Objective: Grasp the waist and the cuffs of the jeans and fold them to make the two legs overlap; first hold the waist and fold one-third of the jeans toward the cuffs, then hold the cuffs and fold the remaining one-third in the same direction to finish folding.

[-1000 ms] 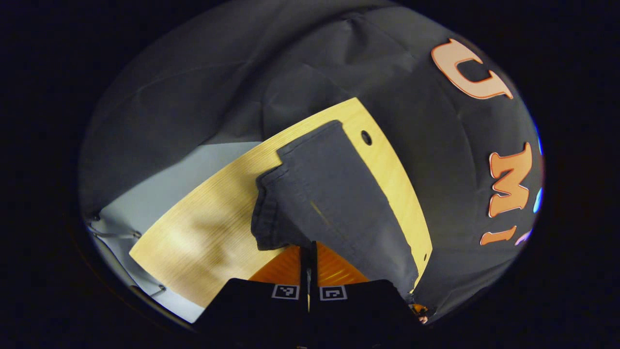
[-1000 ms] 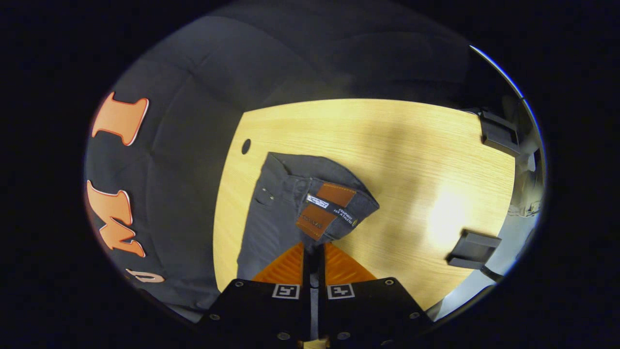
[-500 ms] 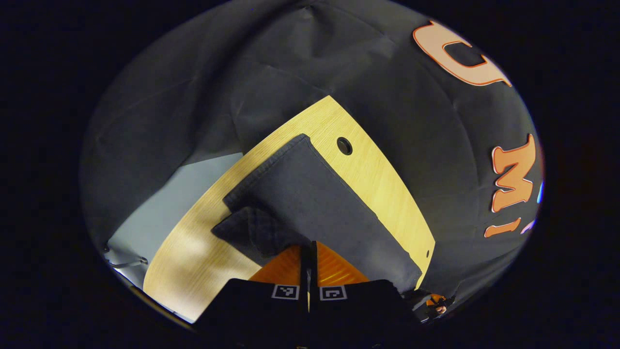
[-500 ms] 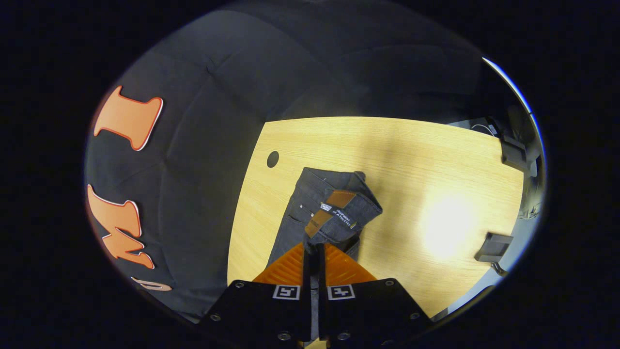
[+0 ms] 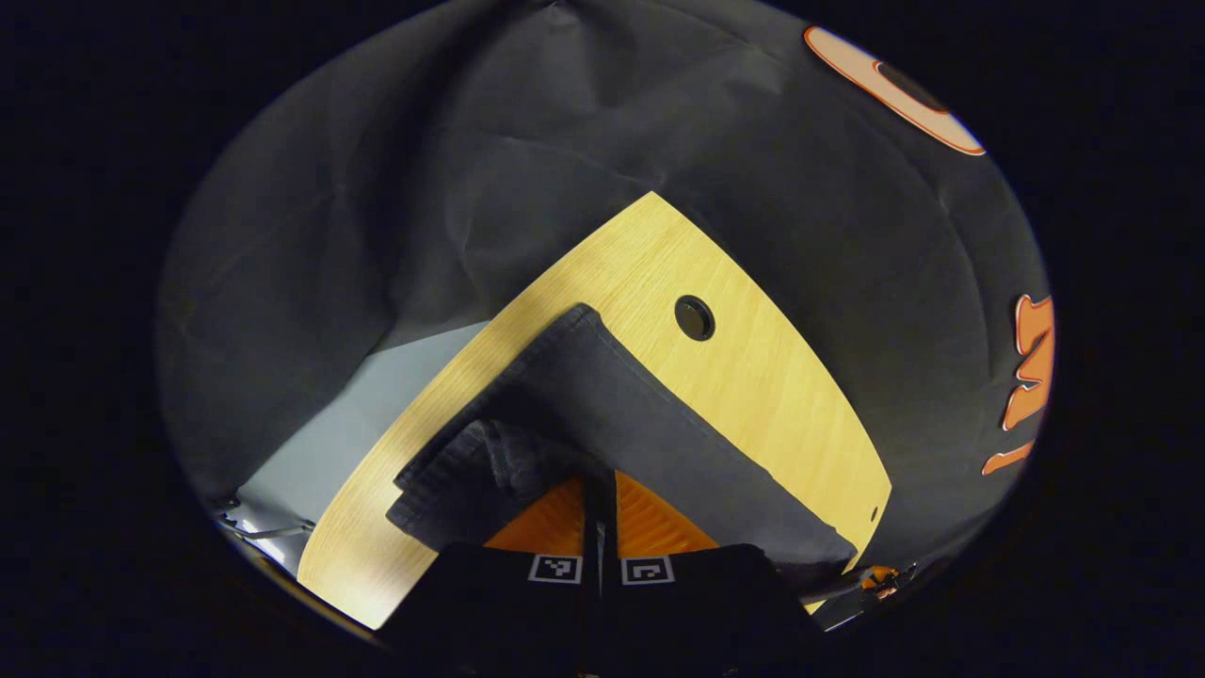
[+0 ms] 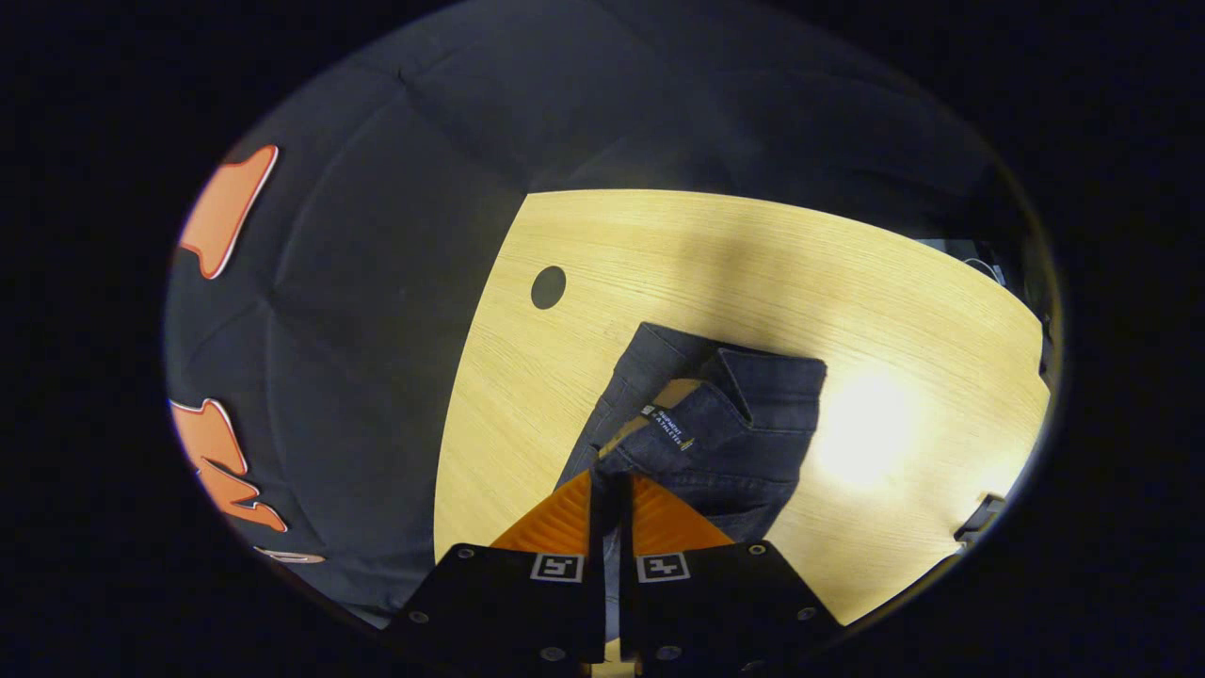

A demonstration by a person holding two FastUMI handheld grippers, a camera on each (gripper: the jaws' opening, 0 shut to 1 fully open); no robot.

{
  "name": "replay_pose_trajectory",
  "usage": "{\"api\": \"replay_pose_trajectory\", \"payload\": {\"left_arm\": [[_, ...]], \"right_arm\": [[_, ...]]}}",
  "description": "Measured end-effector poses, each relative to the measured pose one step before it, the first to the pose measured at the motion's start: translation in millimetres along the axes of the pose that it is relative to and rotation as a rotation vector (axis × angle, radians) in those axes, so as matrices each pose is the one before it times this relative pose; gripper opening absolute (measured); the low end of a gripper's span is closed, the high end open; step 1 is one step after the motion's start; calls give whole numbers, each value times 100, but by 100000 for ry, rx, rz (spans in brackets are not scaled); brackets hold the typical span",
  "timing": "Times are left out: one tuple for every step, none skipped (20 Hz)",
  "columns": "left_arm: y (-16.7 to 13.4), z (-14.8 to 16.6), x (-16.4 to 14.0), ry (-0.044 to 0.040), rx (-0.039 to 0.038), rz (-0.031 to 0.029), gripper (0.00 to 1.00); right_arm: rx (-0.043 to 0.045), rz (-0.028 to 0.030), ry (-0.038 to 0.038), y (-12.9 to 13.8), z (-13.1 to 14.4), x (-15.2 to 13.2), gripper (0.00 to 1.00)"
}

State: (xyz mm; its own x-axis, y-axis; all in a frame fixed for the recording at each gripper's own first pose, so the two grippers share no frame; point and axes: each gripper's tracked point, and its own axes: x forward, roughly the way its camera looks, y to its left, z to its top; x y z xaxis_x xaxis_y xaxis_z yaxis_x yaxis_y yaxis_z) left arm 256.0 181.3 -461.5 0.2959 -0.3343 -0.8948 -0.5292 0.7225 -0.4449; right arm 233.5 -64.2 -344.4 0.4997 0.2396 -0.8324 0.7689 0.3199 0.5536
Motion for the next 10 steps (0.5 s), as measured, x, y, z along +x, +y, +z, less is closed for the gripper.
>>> {"api": "replay_pose_trajectory", "payload": {"left_arm": [[14, 187, 769, -665, -656, 1338, 1], [-52, 416, 684, -1253, 672, 690, 3], [55, -77, 222, 102, 478, 1156, 8], [61, -21, 65, 305, 247, 1383, 19], [428, -97, 270, -139, 792, 2528, 35], [332, 345, 327, -72, 793, 2383, 51], [104, -234, -344, -379, 787, 468, 63], [-2, 166, -380, -362, 597, 291, 81], [70, 88, -354, -153, 2105, 195, 81], [71, -95, -475, -272, 3007, 922, 96]], "right_arm": [[2142, -1379, 1023, 139, 146, 644, 7], [2069, -1340, 1013, -88, 20, 429, 6], [1129, -1456, 1354, -42, -149, 541, 7], [-88, -326, 514, 60, 197, 313, 6], [-1198, 859, -1015, 93, 229, 34, 11], [-1384, 995, -1034, 76, 271, 93, 18], [-1476, 4, -618, -161, 226, -261, 33], [-1614, -1097, -645, -664, 159, -583, 43], [-2624, -1009, -1099, -648, 332, -289, 53], [-2716, -1930, -1564, -741, 184, -692, 70]]}}
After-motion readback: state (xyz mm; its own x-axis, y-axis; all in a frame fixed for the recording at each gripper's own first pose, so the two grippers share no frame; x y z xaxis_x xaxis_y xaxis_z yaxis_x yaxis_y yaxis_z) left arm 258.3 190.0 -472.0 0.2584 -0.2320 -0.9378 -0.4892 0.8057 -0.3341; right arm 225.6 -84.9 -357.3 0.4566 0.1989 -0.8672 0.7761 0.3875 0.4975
